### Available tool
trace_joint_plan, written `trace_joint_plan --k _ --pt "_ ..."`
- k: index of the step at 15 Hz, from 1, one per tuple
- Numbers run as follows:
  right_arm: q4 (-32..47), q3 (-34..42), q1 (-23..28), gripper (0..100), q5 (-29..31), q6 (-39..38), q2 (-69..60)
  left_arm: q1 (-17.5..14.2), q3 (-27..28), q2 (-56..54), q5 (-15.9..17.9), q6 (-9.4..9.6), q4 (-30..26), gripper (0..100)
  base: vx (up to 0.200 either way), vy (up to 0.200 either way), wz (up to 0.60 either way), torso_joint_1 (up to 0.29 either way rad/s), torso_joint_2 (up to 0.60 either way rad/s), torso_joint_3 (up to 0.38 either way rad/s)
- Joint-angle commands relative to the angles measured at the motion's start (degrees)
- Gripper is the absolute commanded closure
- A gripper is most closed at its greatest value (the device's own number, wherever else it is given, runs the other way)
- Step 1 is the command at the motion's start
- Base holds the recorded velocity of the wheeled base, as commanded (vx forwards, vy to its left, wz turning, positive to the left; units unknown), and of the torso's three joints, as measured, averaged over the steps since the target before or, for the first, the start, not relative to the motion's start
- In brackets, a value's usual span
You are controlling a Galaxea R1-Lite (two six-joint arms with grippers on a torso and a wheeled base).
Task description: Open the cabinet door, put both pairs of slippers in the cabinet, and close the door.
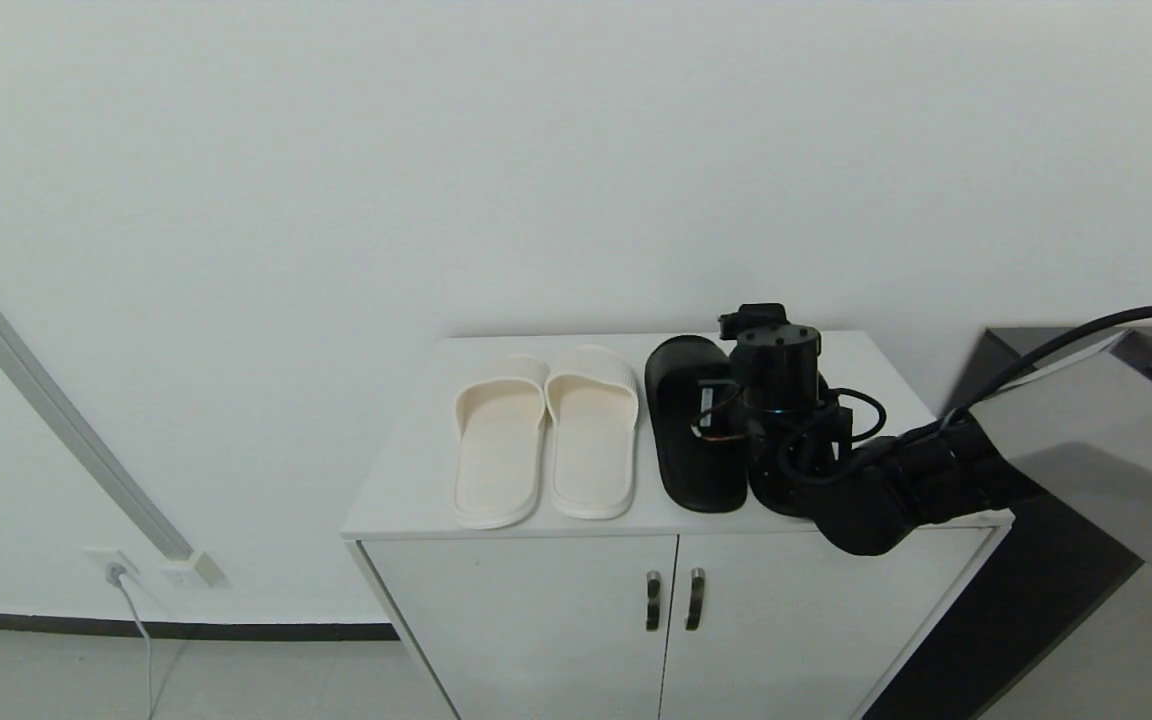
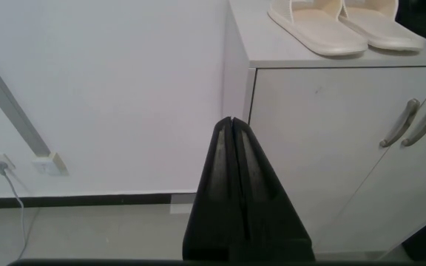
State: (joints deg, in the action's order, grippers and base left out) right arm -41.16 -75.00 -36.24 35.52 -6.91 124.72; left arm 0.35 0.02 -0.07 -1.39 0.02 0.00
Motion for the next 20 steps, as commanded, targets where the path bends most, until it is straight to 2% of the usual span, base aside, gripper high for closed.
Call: trace_joint_plan --k 1,6,9,10,12,13,20 --pt "-0.1 2.5 -0.1 100 -1.0 0.1 -3.5 0.0 0.0 0.1 0.0 -0.02 0.0 100 0.0 0.0 0.0 0.0 0.0 0.0" --pt "0.3 12.7 -1.3 100 -7.0 3.0 -16.5 0.0 0.0 0.1 0.0 -0.02 0.0 100 0.0 0.0 0.0 0.0 0.0 0.0" --pt "1.9 21.5 -4.0 100 -16.3 3.5 -25.6 0.0 0.0 0.1 0.0 -0.02 0.0 100 0.0 0.0 0.0 0.0 0.0 0.0" --pt "4.4 25.2 -5.3 100 -21.5 3.6 -30.2 0.0 0.0 0.1 0.0 -0.11 0.0 100 0.0 0.0 0.0 0.0 0.0 0.0" --pt "8.2 29.1 -6.0 100 -29.5 3.6 -35.8 0.0 0.1 0.1 0.0 -0.11 0.0 100 0.0 0.0 0.0 0.0 0.0 0.0" --pt "9.8 29.6 -6.0 100 -31.6 3.6 -36.8 0.0 0.1 0.1 0.0 -0.11 0.0 100 0.0 0.0 0.0 0.0 0.0 0.0" --pt "11.5 30.0 -6.0 100 -32.3 3.2 -36.7 0.0 0.1 0.1 0.0 -0.11 0.0 100 0.0 0.0 0.0 0.0 0.0 0.0"
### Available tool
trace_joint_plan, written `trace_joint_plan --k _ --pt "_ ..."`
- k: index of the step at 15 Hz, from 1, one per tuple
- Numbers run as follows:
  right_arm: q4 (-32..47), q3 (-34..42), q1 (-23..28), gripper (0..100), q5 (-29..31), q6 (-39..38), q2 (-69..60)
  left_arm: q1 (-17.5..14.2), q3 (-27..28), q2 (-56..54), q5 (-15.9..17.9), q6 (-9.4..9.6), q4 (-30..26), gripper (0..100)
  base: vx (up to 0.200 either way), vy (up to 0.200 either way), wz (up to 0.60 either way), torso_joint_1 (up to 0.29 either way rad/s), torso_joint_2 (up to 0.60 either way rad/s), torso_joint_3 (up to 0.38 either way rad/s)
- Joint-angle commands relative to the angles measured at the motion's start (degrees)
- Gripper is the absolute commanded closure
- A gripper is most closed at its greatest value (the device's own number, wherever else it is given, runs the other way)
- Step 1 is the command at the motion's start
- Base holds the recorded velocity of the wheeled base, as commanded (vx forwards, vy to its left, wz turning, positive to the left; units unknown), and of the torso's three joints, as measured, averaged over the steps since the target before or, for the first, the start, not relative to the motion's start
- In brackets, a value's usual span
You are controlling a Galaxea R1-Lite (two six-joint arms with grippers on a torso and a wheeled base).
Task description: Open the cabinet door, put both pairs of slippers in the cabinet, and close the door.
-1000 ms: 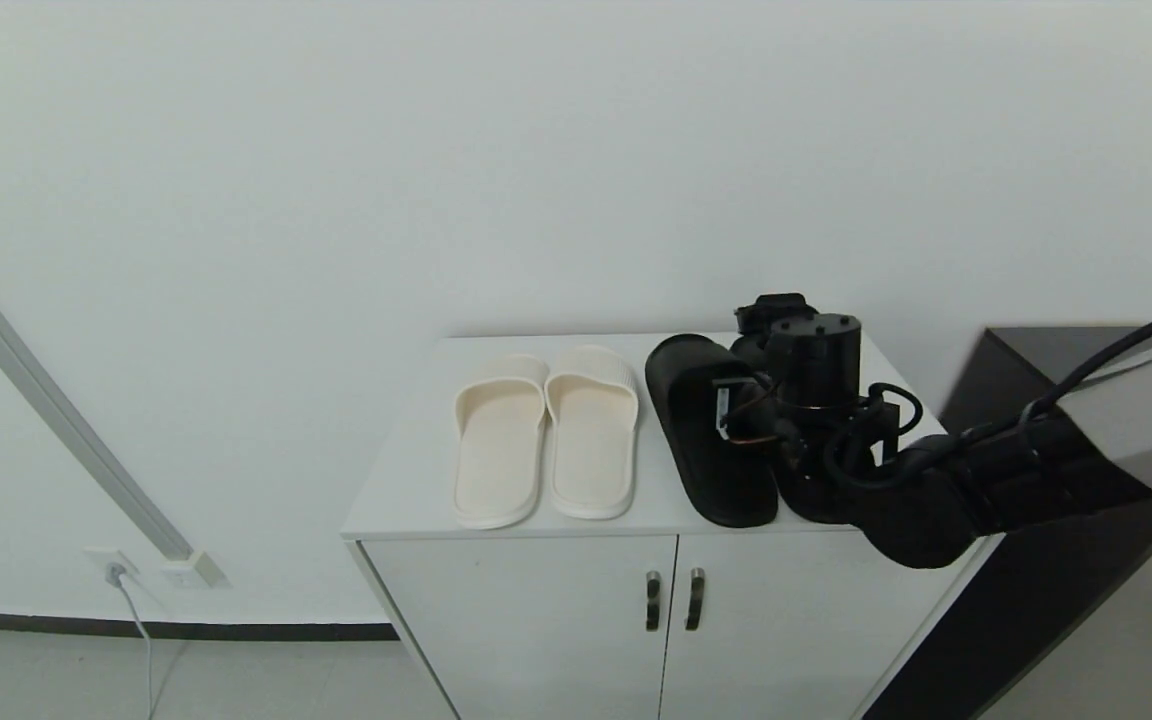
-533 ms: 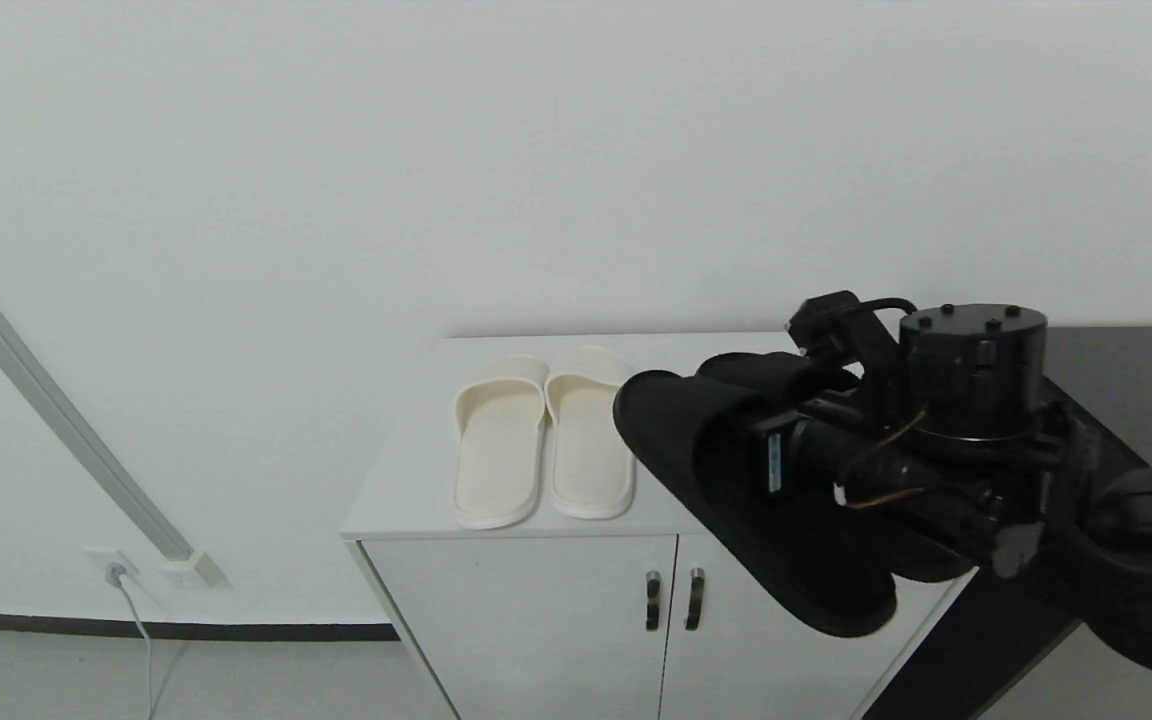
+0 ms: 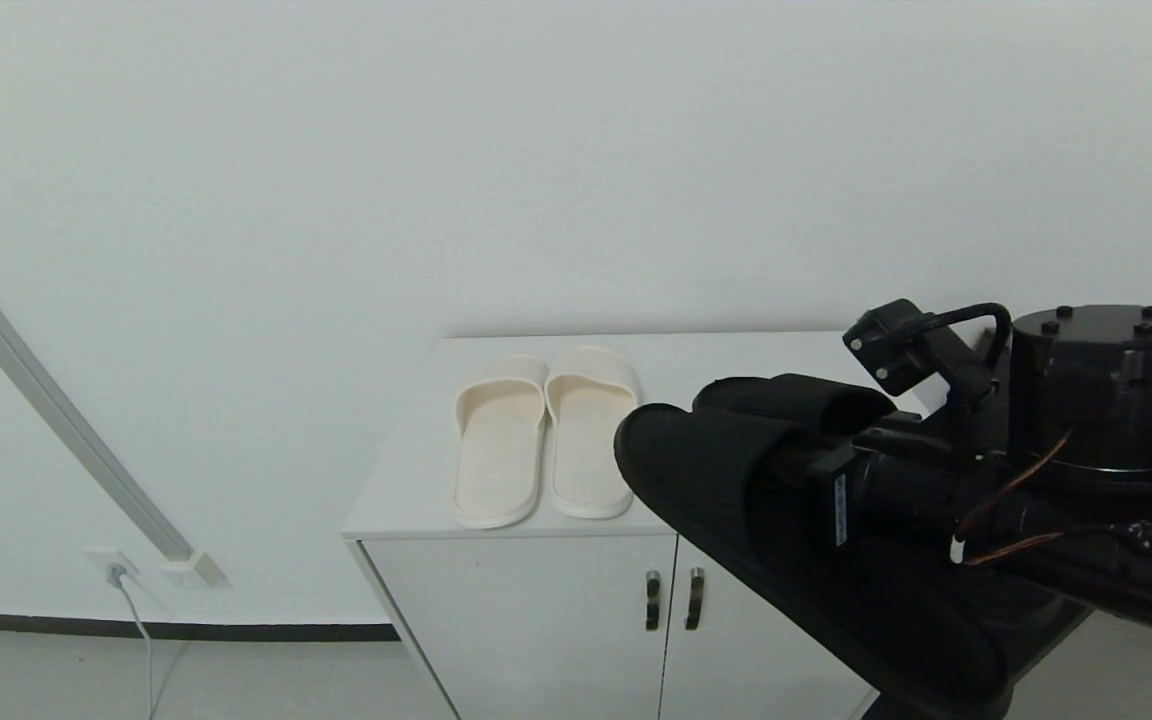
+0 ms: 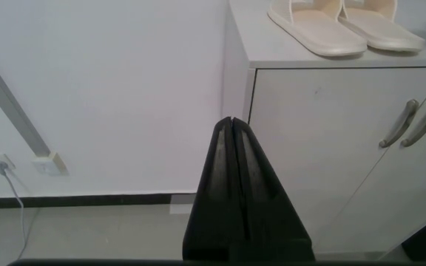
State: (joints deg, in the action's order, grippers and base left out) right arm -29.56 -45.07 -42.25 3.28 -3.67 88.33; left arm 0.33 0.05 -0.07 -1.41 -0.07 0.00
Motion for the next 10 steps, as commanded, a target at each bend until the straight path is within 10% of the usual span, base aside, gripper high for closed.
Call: trace_joint_plan --k 1,10 --pt "-0.1 0.1 0.0 100 0.0 0.0 -0.2 0.0 0.0 0.1 -0.1 -0.01 0.0 100 0.0 0.0 0.0 0.0 0.0 0.0" --pt "-0.1 1.4 0.0 100 0.2 0.2 -0.1 0.0 0.0 0.1 0.0 -0.01 0.0 100 -0.156 0.0 0.0 0.0 0.0 0.002"
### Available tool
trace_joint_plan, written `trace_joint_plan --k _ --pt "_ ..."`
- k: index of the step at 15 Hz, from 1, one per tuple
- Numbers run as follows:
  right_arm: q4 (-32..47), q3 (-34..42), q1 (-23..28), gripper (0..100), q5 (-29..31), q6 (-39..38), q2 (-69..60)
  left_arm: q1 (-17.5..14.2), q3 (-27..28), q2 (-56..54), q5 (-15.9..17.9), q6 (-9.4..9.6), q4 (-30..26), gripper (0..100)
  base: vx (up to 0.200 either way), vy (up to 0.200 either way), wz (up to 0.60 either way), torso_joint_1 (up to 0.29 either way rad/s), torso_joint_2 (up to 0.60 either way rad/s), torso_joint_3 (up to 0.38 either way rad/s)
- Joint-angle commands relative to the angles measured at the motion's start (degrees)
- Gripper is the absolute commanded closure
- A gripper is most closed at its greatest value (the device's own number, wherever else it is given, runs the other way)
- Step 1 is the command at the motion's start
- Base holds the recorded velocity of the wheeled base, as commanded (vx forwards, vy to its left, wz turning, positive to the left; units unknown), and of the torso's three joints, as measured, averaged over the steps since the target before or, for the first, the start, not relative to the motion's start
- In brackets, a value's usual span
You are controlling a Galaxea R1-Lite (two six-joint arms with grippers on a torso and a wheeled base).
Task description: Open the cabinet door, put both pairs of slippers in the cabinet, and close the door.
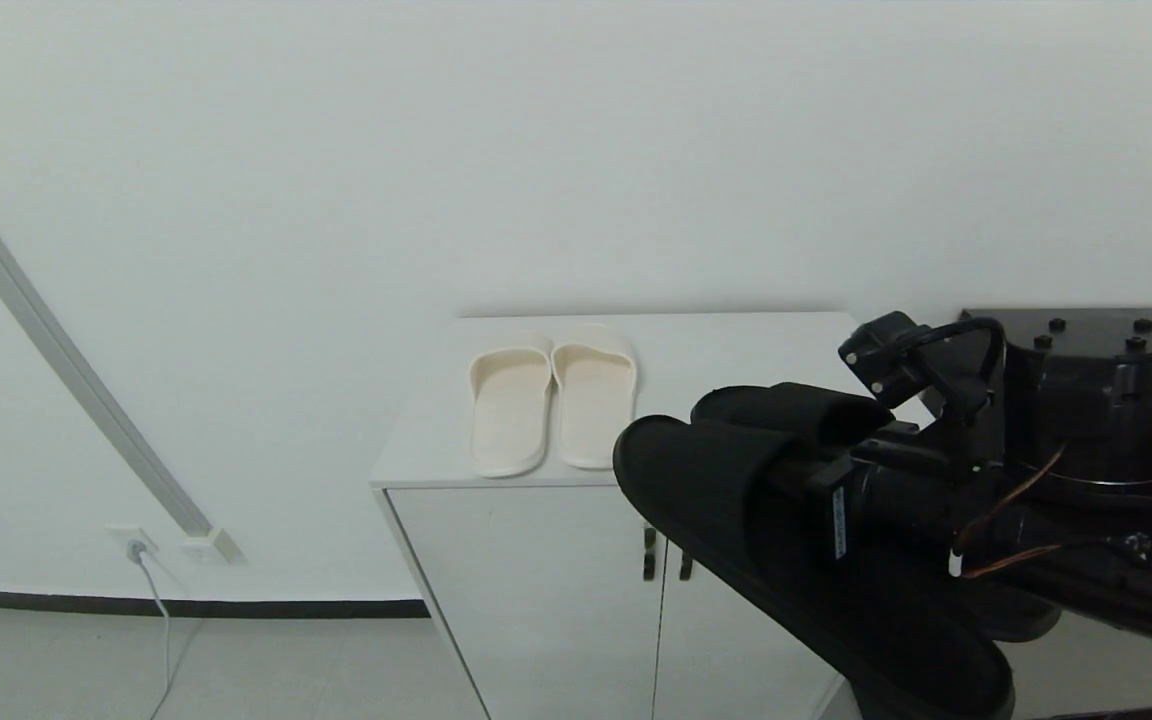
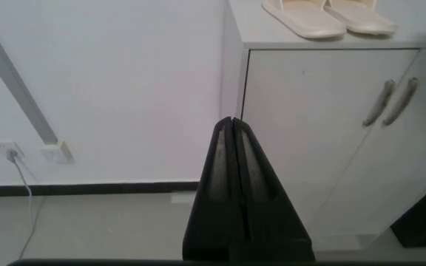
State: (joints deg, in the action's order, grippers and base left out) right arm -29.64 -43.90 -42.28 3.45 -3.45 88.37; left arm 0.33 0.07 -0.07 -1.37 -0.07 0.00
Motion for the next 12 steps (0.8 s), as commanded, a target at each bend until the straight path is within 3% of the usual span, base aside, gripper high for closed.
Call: trace_joint_plan --k 1,4,12 --pt "-0.1 0.2 0.0 100 0.0 0.0 -0.1 0.0 0.0 0.1 0.0 -0.01 0.0 100 -0.2 0.0 0.0 -0.007 0.0 -0.002" --pt "-0.2 1.0 0.0 100 -0.3 0.0 -0.5 0.0 0.0 0.1 0.0 -0.01 0.0 100 -0.2 0.0 0.0 0.002 0.0 -0.002" --pt "-0.5 2.2 0.0 100 -0.6 0.1 -0.8 0.0 0.0 0.1 0.0 0.07 0.0 100 0.0 0.0 0.0 0.0 0.0 0.0"
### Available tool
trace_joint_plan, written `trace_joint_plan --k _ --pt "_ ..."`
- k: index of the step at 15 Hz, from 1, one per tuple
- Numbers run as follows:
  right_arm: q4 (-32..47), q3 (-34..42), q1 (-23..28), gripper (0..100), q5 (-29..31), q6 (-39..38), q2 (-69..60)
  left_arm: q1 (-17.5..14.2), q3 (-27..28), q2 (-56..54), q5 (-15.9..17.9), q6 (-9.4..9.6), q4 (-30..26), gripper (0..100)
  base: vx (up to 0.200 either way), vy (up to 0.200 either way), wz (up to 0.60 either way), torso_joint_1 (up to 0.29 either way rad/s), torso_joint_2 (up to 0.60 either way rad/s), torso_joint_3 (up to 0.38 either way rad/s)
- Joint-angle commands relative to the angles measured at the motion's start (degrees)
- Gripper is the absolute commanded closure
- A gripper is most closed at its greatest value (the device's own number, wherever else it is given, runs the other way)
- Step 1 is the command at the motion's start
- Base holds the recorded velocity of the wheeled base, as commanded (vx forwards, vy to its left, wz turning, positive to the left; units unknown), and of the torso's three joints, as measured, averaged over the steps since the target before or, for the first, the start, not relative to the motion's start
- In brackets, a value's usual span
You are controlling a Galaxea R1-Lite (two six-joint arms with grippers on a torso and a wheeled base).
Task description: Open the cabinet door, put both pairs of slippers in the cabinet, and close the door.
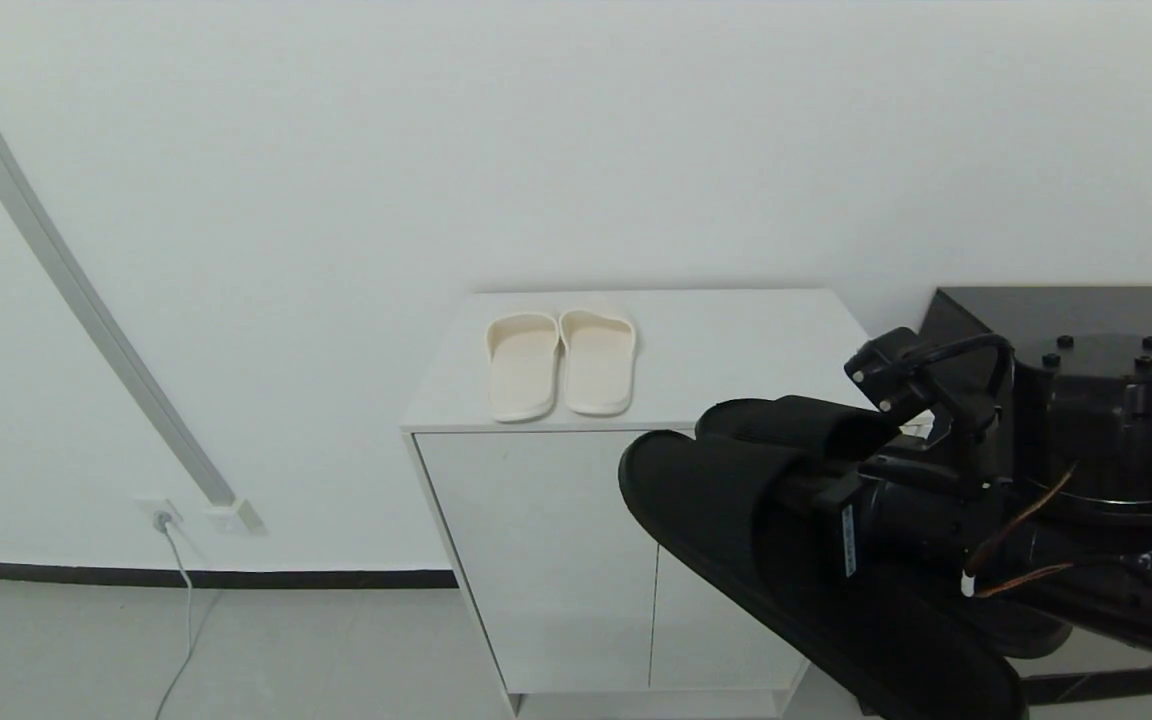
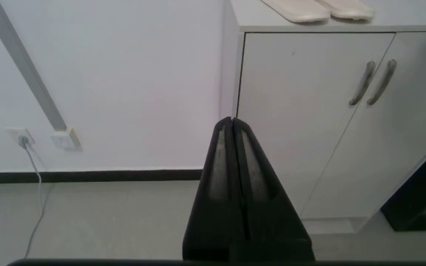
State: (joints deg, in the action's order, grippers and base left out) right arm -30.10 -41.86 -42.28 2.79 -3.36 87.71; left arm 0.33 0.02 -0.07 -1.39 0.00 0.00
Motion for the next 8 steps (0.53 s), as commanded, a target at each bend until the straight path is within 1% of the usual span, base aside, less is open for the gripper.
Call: trace_joint_plan --k 1,8 --pt "0.0 0.3 -0.1 100 0.0 0.0 -0.1 0.0 0.1 0.1 0.0 -0.09 0.0 100 0.0 0.0 0.0 0.0 0.0 0.0" --pt "-0.1 0.5 -0.2 100 -0.1 0.0 0.2 0.0 0.0 0.1 0.0 -0.09 0.0 100 0.0 0.0 0.0 0.0 0.0 0.0"
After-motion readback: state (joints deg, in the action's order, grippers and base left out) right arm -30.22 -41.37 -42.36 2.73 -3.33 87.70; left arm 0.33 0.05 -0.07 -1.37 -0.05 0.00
